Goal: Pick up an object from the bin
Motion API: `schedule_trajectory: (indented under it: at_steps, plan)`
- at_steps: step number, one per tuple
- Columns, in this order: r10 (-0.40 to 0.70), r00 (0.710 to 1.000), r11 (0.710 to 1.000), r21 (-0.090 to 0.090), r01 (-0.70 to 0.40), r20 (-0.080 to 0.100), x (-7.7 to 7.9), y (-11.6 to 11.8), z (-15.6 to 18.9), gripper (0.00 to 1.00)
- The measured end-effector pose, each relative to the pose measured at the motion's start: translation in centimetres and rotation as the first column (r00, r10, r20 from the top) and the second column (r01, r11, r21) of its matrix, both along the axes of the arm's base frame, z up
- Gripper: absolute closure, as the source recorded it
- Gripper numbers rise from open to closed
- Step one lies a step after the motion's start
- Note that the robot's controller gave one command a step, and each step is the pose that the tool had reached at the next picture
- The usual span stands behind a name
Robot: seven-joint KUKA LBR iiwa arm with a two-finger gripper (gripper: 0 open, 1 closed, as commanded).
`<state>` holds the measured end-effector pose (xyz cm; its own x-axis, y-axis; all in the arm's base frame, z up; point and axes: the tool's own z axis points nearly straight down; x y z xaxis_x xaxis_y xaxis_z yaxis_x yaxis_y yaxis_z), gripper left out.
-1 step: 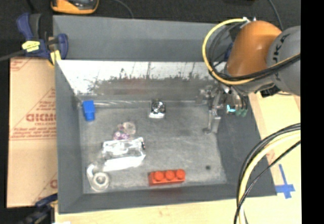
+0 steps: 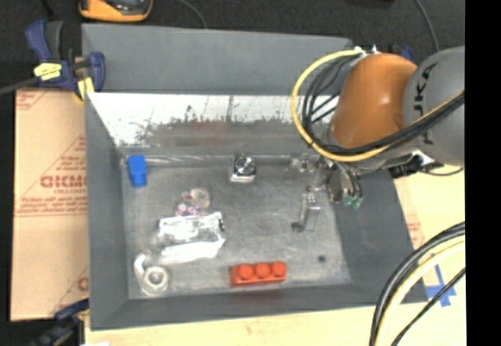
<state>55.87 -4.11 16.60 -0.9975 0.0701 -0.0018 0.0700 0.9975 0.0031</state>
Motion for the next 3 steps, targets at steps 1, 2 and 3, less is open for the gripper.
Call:
schedule_trajectory:
  at_steps: [1, 2, 3]
  plan:
    - [0.162, 0.987, 0.987, -0.006, -0.162, 0.026, -5.0, 6.9, -9.0, 0.0]
    - [0.366, 0.931, 0.931, -0.008, -0.366, 0.007, -4.5, 2.9, 2.3, 0.0]
    - [0.446, 0.895, 0.895, -0.004, -0.446, 0.0, -7.1, 4.8, -9.1, 0.0]
